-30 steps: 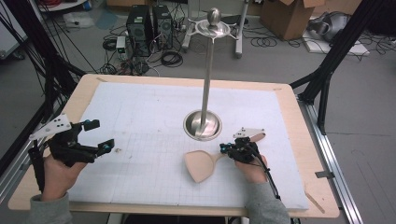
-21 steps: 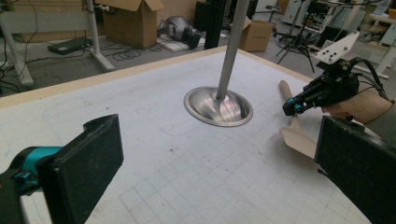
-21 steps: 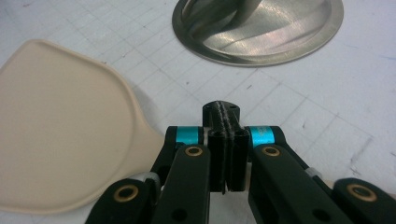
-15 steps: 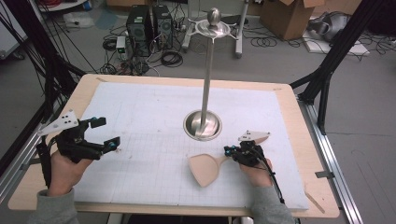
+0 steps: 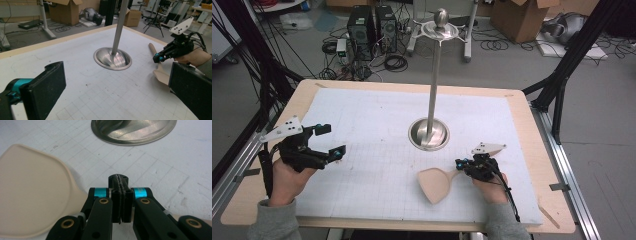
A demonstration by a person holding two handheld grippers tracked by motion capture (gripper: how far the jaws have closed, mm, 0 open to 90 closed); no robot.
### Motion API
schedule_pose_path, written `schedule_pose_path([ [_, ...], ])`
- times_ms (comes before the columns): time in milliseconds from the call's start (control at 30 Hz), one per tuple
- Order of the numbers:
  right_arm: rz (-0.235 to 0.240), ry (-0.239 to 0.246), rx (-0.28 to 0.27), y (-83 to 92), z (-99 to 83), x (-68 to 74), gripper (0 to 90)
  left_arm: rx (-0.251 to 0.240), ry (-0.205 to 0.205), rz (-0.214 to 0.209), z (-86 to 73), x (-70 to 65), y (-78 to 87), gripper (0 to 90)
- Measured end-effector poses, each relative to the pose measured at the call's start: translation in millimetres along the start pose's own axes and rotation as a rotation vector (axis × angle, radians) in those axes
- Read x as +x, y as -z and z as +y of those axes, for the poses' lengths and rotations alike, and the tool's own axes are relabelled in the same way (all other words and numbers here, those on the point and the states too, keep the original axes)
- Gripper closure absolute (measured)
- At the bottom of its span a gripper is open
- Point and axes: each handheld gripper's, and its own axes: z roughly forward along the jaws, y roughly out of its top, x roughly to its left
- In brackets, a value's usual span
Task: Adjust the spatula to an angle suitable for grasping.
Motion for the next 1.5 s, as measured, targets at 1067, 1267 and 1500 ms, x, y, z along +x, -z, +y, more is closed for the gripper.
schedule_pose_path([
  [1067, 0.009, -0.028, 0.012, 9.9, -7.8, -4.9, 90.0, 0.012, -0.007, -0.020, 1.8, -1.3, -13.8, 1.7],
  [1267, -0.037, -0.028, -0.046, 28.6, -4.6, -11.4, 90.0, 0.006, -0.003, -0.014, 1.5, -0.3, -10.9, 1.7],
  [1500, -0.127, -0.084, -0.078, 49.9, -15.8, -31.9, 90.0, 0.004, -0.002, -0.007, 1.1, 0.2, -8.1, 1.7],
])
